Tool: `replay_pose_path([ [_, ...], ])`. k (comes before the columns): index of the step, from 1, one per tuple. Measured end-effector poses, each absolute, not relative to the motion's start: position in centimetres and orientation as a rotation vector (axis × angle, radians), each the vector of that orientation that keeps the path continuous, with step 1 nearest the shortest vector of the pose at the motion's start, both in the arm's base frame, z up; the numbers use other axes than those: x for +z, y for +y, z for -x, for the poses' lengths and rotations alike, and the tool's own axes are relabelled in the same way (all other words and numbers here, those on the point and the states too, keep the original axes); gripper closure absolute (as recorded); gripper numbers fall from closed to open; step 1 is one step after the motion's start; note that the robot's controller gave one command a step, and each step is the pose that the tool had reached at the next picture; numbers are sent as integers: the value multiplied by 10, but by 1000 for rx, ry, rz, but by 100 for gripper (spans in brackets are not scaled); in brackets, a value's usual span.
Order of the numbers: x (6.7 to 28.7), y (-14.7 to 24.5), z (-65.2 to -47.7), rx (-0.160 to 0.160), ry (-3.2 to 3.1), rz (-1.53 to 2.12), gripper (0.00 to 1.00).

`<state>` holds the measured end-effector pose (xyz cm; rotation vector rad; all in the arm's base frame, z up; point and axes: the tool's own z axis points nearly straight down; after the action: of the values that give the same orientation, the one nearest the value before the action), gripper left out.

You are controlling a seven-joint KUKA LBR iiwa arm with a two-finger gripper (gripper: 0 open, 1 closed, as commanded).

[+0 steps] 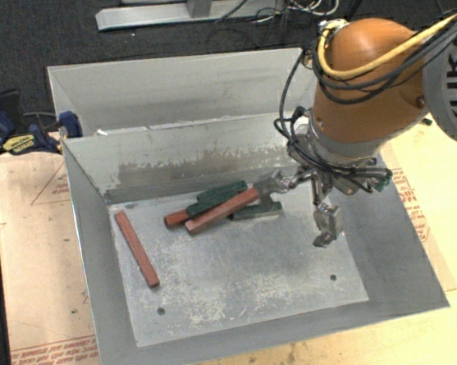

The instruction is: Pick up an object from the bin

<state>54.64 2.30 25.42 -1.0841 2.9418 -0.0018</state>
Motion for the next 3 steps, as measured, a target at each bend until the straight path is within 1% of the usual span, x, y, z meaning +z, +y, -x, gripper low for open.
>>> replay_pose_path([
  [1,201,85,-570,7,2987,974,0],
  [2,79,119,-627,7,2936,1102,0],
  [3,75,137,-662,2,2935,1068,0],
])
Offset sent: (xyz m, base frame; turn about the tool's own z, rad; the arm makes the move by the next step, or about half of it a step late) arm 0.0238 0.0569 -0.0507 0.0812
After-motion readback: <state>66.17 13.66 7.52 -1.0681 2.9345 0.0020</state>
